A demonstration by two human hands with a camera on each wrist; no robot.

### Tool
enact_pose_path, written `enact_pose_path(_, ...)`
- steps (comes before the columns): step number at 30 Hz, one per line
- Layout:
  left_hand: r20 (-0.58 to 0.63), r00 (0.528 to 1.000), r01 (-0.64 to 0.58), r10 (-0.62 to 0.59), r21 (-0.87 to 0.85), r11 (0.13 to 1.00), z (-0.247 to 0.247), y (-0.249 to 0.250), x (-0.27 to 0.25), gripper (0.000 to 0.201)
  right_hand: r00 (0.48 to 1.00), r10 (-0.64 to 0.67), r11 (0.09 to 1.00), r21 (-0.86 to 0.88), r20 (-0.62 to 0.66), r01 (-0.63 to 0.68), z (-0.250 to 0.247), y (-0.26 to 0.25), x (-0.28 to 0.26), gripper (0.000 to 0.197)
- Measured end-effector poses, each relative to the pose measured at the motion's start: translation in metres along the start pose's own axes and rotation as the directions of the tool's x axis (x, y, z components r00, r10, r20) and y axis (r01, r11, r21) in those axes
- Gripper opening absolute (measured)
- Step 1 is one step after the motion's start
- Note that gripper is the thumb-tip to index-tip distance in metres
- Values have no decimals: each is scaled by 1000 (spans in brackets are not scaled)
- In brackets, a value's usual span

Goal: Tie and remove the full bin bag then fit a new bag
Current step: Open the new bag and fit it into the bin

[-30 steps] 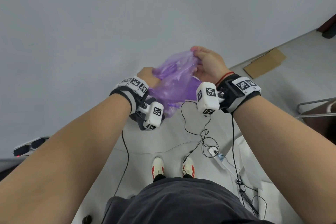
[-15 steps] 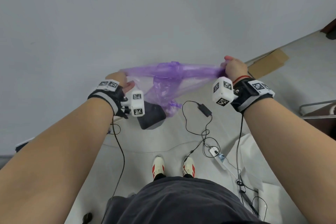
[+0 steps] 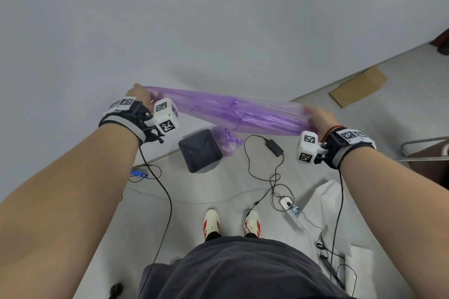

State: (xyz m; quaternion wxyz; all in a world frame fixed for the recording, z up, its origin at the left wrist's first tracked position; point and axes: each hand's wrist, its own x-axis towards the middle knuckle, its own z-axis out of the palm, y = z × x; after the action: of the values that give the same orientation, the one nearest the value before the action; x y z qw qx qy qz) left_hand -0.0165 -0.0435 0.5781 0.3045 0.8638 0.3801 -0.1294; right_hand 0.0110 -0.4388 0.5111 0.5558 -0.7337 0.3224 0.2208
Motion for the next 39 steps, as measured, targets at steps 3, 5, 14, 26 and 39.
enact_pose_path(3,53,998,-9,15,-103,995,3,7,-1,30,944,-35,999,-9,328,40,7,0,-15,40)
enact_pose_path(5,148,988,16,32,-312,950,6,17,-11,48,905,-57,906,-359,421,224,12,2,-14,59)
enact_pose_path(14,259,921,-369,290,351,861,32,-2,-2,10,951,-27,982,-187,-307,-33,-8,18,24,58)
enact_pose_path(26,-320,775,-631,544,-353,691,22,120,-59,22,520,-843,518,53,-139,854,89,-145,-95,43)
enact_pose_path(39,401,916,-19,5,32,999,104,25,-10,39,912,-304,823,-406,276,397,98,-12,-2,23)
